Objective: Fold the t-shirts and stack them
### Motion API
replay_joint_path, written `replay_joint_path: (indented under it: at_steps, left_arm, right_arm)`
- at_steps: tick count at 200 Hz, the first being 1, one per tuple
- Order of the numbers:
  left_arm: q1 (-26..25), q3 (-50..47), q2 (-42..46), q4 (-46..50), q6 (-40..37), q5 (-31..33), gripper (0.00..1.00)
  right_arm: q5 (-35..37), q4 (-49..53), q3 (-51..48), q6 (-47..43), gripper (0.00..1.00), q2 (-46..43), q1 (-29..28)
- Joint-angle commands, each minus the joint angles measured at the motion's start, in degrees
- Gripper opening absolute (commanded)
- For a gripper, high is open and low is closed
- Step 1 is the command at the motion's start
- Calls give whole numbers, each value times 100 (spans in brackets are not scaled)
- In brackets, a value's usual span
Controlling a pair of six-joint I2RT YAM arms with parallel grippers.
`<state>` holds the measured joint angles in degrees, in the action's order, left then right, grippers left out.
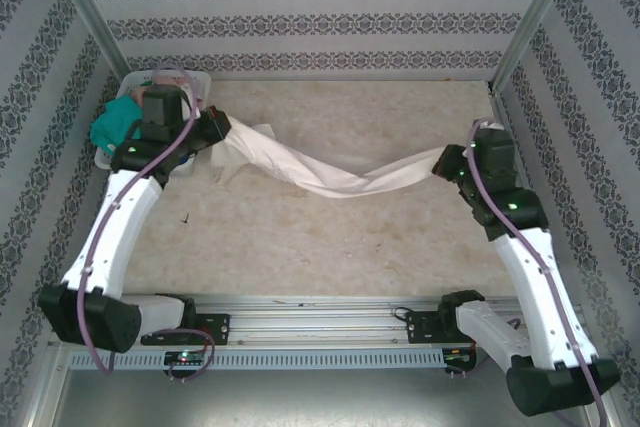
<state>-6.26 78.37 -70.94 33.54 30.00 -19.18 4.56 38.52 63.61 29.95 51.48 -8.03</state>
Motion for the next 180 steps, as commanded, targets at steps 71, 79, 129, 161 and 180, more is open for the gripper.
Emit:
replay_joint_path:
  at_steps: [71,79,129,161,180]
  left_arm:
    - [160,5396,-3150,1856,-772,414,0]
    - [185,6484,-3873,2084,-823,321,0]
    - [738,8652,-5349,1399,-167,-652,0]
    - [780,8484,-4773,1589,-427,-792,0]
    - [785,8113,-4260,1438,-492,-906,0]
  right_arm:
    - [427,-42,3339,-621,0,2496,327]
    - [325,-72,3767,-607,0,2929,415]
    - [21,184,5927,-827,0,4299,657]
    - [-122,76,5794,-962,0,3949,809]
    - [-300,-248,5155,-883,0,3453,957]
